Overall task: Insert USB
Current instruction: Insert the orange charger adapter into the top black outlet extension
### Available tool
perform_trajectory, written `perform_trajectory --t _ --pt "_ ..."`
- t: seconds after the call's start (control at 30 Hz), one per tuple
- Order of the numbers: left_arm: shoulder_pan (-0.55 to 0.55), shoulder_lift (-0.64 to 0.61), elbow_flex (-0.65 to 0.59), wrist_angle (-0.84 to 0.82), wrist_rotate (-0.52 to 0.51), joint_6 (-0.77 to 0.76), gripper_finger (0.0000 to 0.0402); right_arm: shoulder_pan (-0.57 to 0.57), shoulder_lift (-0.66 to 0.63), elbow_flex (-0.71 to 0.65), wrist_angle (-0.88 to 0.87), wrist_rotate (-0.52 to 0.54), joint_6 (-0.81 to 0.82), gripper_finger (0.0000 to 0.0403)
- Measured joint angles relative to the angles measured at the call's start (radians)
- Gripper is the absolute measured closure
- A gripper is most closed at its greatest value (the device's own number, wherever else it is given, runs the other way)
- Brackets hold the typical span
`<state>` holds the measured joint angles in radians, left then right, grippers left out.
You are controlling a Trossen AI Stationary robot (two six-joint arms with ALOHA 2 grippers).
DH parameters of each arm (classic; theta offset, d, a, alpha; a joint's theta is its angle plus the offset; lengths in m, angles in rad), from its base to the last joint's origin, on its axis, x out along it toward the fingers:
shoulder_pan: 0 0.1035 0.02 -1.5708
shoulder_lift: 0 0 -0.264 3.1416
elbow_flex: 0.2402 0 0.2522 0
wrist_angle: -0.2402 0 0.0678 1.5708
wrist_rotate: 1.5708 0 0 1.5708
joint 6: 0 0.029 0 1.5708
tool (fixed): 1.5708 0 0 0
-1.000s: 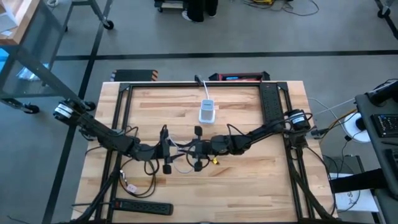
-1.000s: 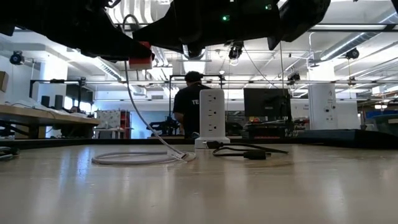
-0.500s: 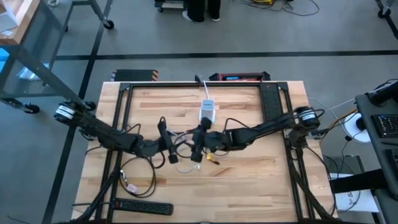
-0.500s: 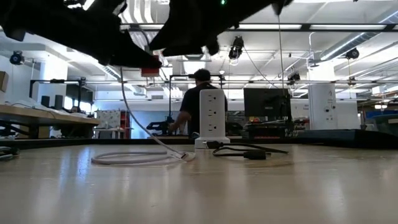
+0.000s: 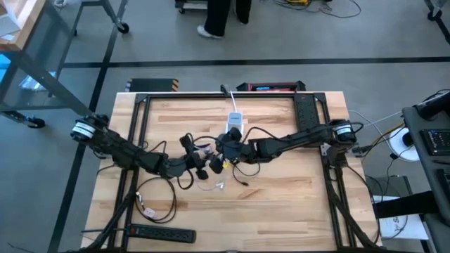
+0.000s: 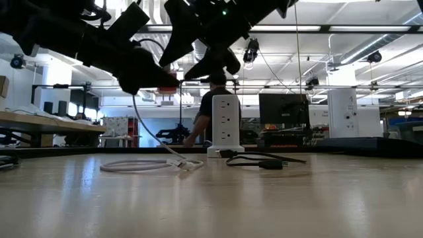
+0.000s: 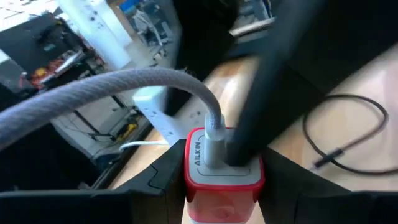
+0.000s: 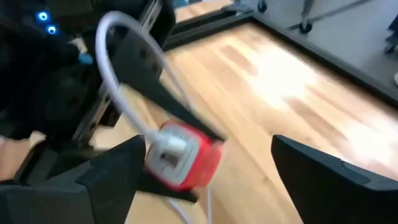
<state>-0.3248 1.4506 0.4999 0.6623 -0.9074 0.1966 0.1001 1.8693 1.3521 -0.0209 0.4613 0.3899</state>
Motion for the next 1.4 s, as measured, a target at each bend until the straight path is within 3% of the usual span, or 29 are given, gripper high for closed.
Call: perform_trajectory --t 0.9,1.4 --pt "0.009 0.029 0.026 0.014 0.027 0.027 0.0265 -0.063 0.039 0.005 -0.033 -0.038 0.114 0.0055" --pt "0.009 0.029 0.026 -0.005 0.004 0.023 0.0267 -0.071 0.022 0.004 -0.053 -0.040 0.117 0.0115"
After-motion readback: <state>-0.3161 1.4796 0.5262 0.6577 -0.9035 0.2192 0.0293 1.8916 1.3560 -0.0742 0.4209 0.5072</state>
